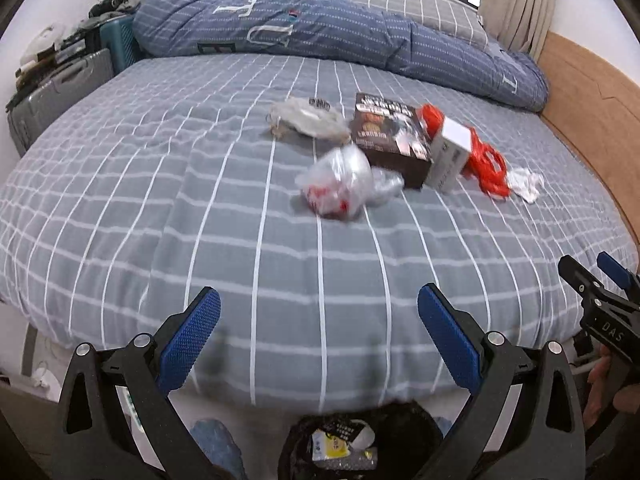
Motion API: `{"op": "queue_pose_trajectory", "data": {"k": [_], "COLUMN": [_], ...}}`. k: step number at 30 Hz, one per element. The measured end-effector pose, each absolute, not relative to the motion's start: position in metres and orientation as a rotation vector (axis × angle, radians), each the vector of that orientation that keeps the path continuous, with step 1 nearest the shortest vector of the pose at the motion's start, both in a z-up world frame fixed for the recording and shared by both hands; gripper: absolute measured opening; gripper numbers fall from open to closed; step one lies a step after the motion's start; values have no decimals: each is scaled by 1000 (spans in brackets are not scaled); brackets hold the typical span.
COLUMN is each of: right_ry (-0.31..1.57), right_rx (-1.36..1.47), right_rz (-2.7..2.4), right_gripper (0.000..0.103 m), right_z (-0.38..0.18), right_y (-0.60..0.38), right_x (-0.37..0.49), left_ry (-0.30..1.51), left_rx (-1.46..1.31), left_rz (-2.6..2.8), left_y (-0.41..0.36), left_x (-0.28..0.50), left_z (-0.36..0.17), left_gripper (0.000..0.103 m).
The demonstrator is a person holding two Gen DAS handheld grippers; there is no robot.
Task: Collect trash
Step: 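Move both grippers back over the bed toward the remaining trash, then grasp the clear plastic bag with the left gripper while the right grasps the white tissue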
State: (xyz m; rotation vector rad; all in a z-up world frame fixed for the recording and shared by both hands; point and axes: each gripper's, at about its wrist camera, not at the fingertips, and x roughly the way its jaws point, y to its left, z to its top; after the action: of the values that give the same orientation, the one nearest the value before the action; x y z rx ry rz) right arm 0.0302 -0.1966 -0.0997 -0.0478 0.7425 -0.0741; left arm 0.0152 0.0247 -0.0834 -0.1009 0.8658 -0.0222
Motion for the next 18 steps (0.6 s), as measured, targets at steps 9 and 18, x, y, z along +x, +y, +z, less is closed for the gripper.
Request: {"op": "queue_pose_trajectory", "data": {"k": [9, 18], "right_ry": [760, 794], "right_rx": [4, 15], "right_rz": [-144, -190], "right_gripper": [95, 93], "right_z": [-102, -113], "right_y": [-241, -279], "right_x": [90, 147], "left_ry": [872, 913], "left_rx": [-69, -51], "left_rz": [-40, -64], "left_y": [16, 6], "left_x": [68, 115], "left_z": [-83, -96], "left_gripper": [97, 97]}}
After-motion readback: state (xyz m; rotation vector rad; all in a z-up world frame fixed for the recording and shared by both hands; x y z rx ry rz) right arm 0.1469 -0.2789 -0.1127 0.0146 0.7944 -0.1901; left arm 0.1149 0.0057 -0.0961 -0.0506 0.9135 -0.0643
